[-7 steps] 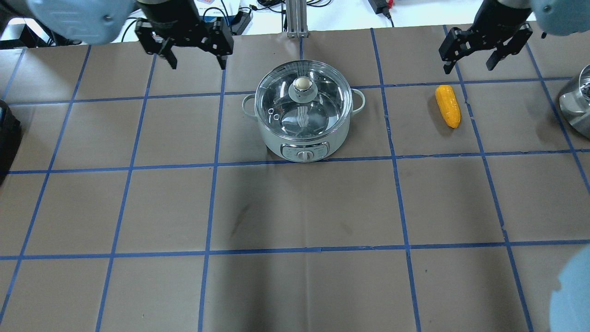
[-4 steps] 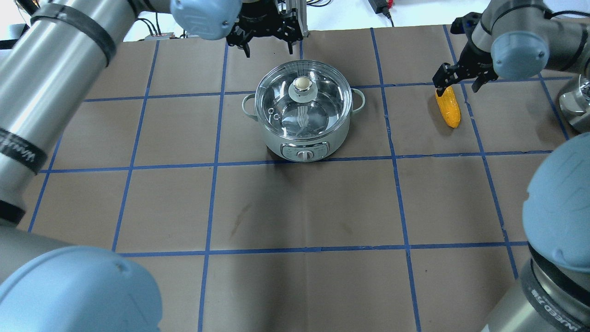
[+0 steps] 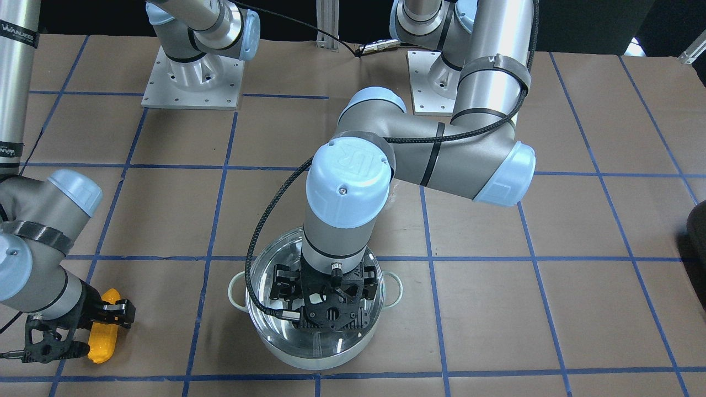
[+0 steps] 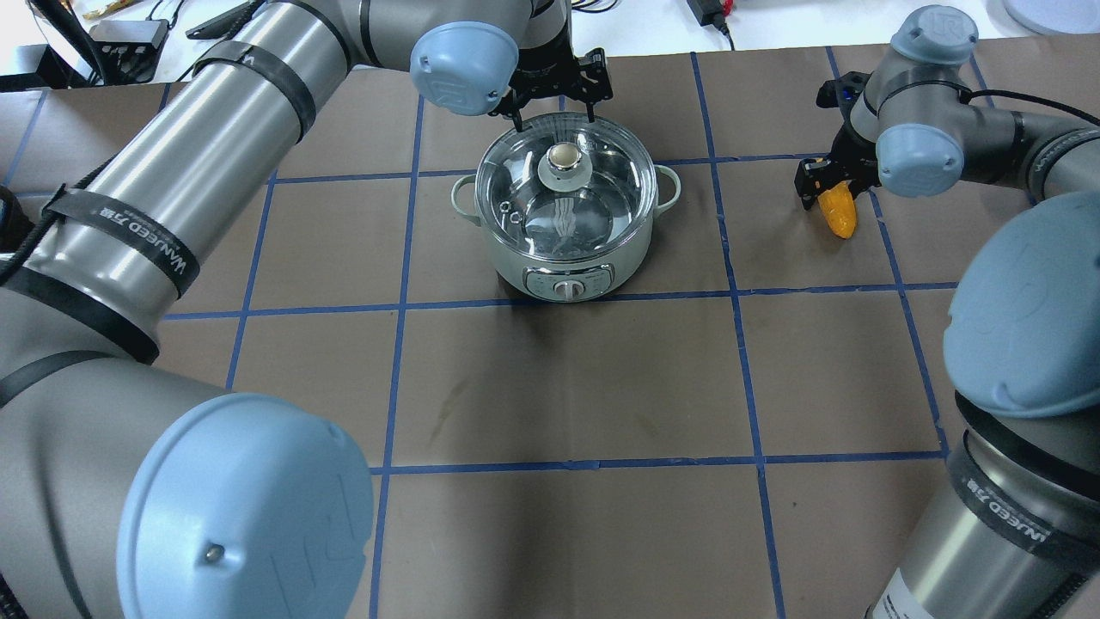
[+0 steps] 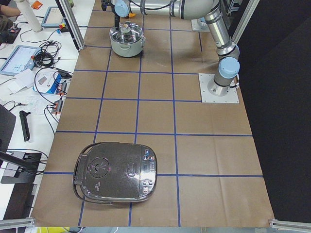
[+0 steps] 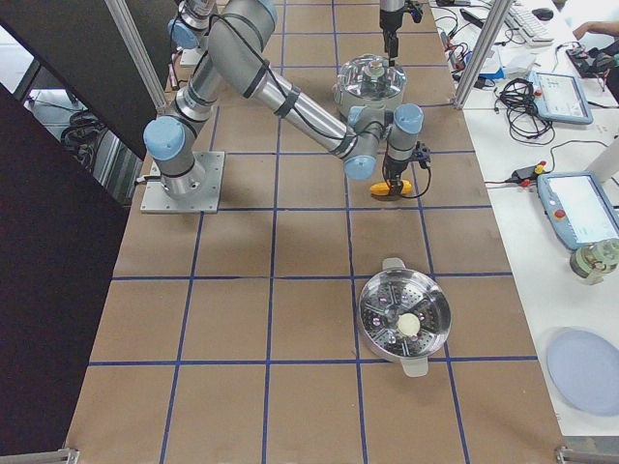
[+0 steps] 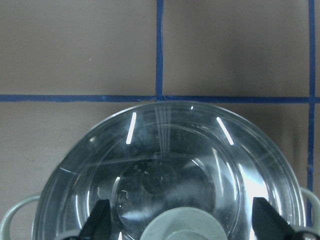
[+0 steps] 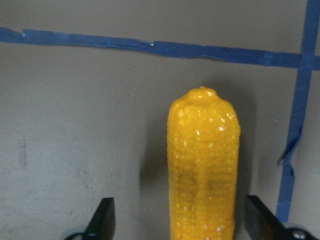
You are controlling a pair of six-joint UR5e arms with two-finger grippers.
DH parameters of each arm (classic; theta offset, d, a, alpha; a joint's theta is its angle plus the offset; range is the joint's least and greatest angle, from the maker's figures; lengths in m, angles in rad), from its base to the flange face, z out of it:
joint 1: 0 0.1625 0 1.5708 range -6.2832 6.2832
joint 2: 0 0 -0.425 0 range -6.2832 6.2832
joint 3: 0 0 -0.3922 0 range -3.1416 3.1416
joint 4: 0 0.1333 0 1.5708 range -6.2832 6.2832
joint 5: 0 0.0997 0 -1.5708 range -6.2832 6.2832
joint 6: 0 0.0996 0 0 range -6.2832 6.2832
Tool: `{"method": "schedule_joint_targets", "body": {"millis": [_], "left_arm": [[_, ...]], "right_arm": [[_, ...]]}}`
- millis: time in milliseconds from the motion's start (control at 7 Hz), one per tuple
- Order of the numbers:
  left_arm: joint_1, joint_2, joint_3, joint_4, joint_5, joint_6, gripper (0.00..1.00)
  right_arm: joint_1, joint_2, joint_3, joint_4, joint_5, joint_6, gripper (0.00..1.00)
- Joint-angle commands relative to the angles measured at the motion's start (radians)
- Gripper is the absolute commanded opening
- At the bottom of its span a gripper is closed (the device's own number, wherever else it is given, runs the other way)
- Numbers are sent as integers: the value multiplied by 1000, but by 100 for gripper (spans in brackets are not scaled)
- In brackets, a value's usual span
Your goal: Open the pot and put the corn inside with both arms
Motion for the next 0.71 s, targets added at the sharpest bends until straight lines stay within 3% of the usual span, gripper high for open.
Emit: {"method": "schedule_joint_targets", "body": {"millis": [0,143,429,571], "left_arm": [[-22,4,-11,-52,5,-28,100],[-24,5,-13,-66,5,-31,100],[-24,8,-11,-98,9,-31,100],[-24,10,-11,-98,12,-28,79]], "right_arm": [[0,-10,-18,19,0,7,13],[0,-52,-27,72,2,13,13],[1,-198,-133,356,6,28,14],[15,-244,-197,491,18,30,14]]}}
